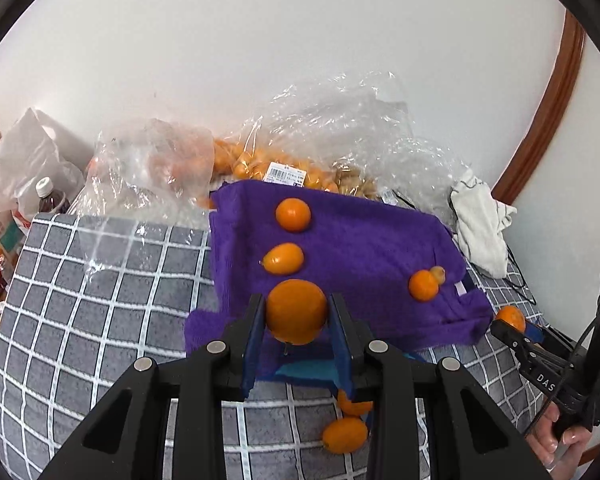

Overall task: Organize fruits
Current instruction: 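Carry both oranges onto the purple towel and open both grippers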

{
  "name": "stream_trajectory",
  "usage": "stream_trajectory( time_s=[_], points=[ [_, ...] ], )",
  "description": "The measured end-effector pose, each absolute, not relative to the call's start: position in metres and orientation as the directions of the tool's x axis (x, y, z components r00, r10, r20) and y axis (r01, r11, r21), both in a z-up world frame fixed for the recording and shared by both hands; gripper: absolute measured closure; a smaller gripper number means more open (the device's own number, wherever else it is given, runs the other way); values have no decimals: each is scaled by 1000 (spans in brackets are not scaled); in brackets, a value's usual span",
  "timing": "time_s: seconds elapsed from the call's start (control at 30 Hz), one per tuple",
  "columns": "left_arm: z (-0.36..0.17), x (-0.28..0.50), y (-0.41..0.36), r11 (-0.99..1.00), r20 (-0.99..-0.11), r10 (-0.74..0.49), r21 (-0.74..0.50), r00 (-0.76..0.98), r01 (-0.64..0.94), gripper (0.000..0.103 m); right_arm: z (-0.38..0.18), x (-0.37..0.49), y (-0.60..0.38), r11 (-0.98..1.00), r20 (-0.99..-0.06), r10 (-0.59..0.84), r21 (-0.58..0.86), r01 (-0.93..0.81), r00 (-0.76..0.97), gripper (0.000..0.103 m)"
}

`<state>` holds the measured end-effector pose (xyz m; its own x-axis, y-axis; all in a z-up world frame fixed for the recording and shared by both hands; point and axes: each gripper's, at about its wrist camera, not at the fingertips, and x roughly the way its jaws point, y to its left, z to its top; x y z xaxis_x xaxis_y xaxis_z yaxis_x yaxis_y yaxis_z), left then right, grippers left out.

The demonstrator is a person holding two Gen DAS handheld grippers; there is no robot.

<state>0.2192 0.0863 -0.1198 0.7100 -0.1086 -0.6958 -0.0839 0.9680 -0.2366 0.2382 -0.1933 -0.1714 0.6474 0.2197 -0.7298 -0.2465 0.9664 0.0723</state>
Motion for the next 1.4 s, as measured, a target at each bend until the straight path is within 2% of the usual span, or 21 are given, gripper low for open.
stream_trajectory(
  time_s=[0.27, 0.6, 1.0, 1.13, 1.23, 1.4],
  points=[
    [-134, 255, 82, 958, -716, -146, -275, 683, -85, 73, -184, 280, -198, 973, -763, 214, 114, -199, 610, 62],
    [-168, 286, 73, 963, -759, -129, -249, 638, -103, 73, -213, 308, -190, 966, -784, 247, 154, -206, 570, 62],
    [-189, 292, 68, 970, -787, -125, -225, 604, -92, 73, -224, 311, -182, 969, -789, 216, 103, -223, 575, 61],
    [-190, 291, 64, 977, -789, -110, -197, 604, -78, 73, -222, 306, -180, 965, -786, 222, 94, -244, 577, 52],
    [-190, 292, 63, 979, -798, -112, -190, 593, -71, 65, -217, 302, -181, 968, -783, 206, 74, -240, 587, 52],
    [-178, 284, 64, 977, -781, -122, -204, 613, -66, 63, -196, 289, -185, 969, -758, 211, 82, -232, 617, 52]
  ],
)
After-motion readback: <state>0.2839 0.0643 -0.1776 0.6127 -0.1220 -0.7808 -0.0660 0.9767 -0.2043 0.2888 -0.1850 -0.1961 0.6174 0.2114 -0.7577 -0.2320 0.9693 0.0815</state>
